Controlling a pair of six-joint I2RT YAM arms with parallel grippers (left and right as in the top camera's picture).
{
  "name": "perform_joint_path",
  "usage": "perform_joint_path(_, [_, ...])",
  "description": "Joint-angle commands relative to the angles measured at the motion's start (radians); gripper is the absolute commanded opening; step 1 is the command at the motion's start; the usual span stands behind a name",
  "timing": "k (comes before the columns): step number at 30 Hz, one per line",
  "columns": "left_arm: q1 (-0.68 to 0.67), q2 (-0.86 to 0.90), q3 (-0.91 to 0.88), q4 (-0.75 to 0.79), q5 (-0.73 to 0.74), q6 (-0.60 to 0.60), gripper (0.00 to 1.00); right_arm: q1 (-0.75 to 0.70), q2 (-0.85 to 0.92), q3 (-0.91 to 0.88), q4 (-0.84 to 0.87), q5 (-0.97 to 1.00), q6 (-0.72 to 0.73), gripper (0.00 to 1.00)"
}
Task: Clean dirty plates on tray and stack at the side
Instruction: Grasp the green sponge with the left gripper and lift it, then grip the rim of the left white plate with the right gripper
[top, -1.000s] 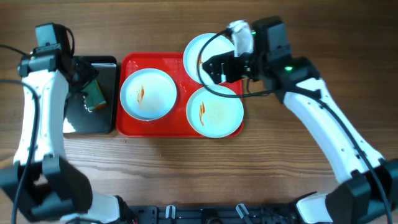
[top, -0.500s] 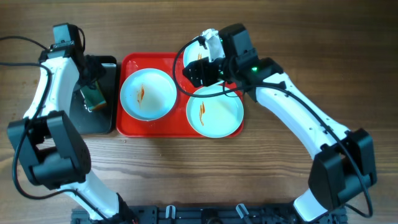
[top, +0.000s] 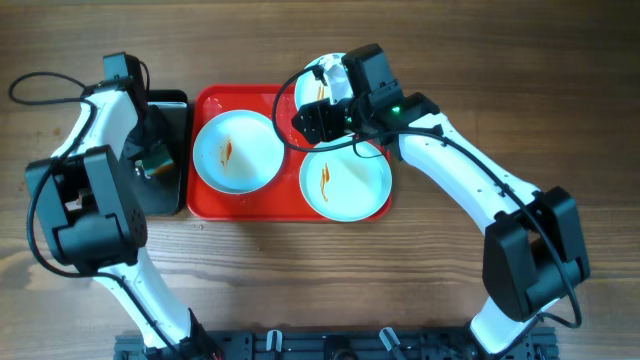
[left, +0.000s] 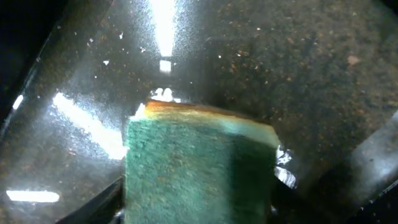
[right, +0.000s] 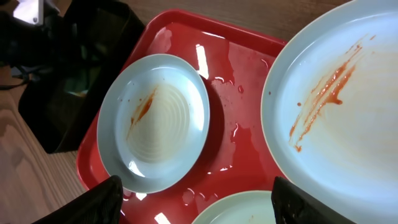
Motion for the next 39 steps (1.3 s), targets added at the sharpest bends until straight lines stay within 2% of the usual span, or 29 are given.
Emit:
perform_joint_path(1, [0.007,0.039,0.01,0.009,0.006,0.002,0.46,0.005,0.023,0.022,0.006,0.01,0.008,0.77])
perform_joint_path(3, [0.009,0.053,0.003,0.016,0.006,0.002,0.46,0.005,0.027,0.021,0.006,0.01,0.009,0.77])
perform_joint_path(5, [0.009,0.059,0.003,0.016,0.006,0.002,0.4,0.005,0.027,0.021,0.006,0.01,0.009,0.77])
perform_joint_path(6, [0.009,0.06,0.001,0.018,0.006,0.002,0.32,0.005,0.027,0.021,0.006,0.01,0.008,0.77])
perform_joint_path(8, [0.009,0.06,0.001,0.02,0.006,0.002,0.06,0.005,0.027,0.021,0.006,0.01,0.01,0.77])
perform_joint_path(9, [0.009,0.06,0.001,0.02,0.006,0.002,0.04,0.005,0.027,0.021,0.006,0.01,0.013,0.77])
perform_joint_path(15, [0.009,0.033,0.012,-0.013,0.006,0.004,0.04,0.004,0.027,0.021,0.025,0.019,0.09,0.72])
perform_joint_path(23, [0.009,-0.151,0.165,-0.172,0.006,0.012,0.04,0.008,0.027,0.027,0.048,0.055,0.192,0.62])
perform_joint_path(26, [0.008,-0.261,0.172,-0.182,0.045,0.132,0.04,0.026,0.027,0.038,0.046,0.066,0.218,0.56])
perform_joint_path(27, [0.008,-0.302,0.172,-0.193,0.055,0.163,0.04,0.037,0.027,0.046,0.037,0.089,0.245,0.5])
perform_joint_path(29, [0.008,-0.347,0.172,-0.213,0.06,0.167,0.04,0.058,0.027,0.053,0.031,0.146,0.28,0.45])
perform_joint_path(32, [0.006,-0.401,0.172,-0.242,0.157,0.19,0.04,0.081,0.037,0.054,0.046,0.193,0.329,0.41])
perform_joint_path(36, [-0.003,-0.415,0.171,-0.259,0.322,0.246,0.04,0.09,0.11,0.067,0.052,0.142,0.353,0.41])
perform_joint_path(39, [-0.027,-0.412,0.161,-0.259,0.35,0.268,0.04,0.09,0.179,0.076,0.059,0.076,0.357,0.4])
